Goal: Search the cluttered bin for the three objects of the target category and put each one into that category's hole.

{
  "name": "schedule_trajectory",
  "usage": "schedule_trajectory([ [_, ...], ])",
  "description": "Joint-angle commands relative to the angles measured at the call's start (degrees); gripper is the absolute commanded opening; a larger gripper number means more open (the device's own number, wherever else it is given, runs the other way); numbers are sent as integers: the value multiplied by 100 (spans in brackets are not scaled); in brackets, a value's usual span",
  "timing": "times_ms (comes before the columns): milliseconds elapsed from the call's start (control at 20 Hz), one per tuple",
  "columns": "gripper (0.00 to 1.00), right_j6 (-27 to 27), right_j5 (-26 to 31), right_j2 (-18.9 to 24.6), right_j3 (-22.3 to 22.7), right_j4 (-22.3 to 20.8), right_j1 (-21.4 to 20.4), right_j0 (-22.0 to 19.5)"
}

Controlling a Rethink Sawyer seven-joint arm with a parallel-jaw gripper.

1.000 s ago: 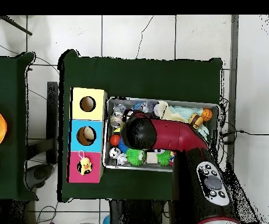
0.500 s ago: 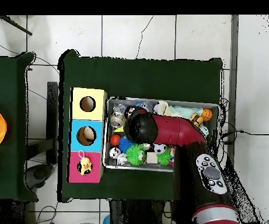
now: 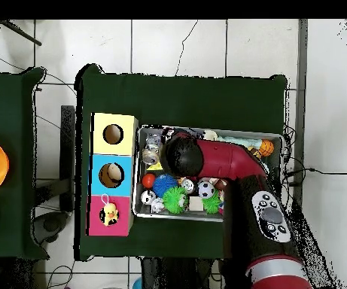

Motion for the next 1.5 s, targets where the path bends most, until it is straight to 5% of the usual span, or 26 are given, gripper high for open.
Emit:
schedule_trajectory([
  [50, 100, 617, 80, 85, -277, 93, 368, 172],
  [700, 100, 716, 136, -259, -584, -29, 696, 655],
  [1500, 100, 389, -12, -495, -764, -170, 964, 476],
])
